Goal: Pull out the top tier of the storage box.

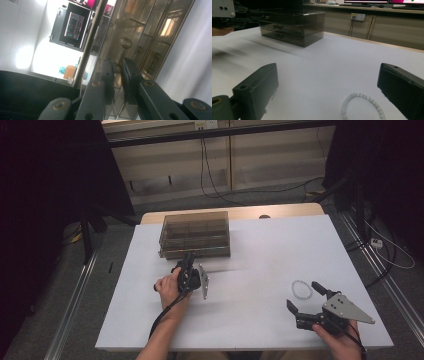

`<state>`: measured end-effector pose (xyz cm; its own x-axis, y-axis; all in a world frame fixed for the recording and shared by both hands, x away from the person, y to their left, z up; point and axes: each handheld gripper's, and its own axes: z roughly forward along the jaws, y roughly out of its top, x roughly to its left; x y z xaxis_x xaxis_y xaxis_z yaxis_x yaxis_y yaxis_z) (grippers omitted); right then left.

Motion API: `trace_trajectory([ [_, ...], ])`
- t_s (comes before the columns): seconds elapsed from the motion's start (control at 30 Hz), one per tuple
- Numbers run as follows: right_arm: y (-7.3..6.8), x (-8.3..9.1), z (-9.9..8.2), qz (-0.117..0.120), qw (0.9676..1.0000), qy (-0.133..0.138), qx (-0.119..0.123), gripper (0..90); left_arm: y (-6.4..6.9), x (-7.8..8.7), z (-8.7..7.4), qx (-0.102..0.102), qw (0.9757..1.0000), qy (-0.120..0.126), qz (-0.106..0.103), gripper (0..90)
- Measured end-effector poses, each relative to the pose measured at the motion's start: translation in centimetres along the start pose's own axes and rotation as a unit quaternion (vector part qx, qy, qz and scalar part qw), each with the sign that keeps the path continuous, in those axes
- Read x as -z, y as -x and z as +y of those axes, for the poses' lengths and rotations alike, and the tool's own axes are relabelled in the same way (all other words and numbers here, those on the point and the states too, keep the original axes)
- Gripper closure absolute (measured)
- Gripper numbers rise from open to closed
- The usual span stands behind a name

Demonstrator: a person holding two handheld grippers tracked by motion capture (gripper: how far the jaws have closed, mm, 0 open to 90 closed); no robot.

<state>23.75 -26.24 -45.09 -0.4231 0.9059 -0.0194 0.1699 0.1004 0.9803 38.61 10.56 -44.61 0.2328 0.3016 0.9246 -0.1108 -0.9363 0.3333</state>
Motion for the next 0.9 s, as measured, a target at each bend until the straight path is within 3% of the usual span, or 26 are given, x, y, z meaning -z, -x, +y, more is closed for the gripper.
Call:
trace_trajectory([
  [0.9, 0.0, 0.0, 0.0, 0.0, 1.0, 0.001, -0.001, 2.7, 0.3, 1.3, -0.1, -0.001, 1.0, 0.005, -0.008, 81.2],
])
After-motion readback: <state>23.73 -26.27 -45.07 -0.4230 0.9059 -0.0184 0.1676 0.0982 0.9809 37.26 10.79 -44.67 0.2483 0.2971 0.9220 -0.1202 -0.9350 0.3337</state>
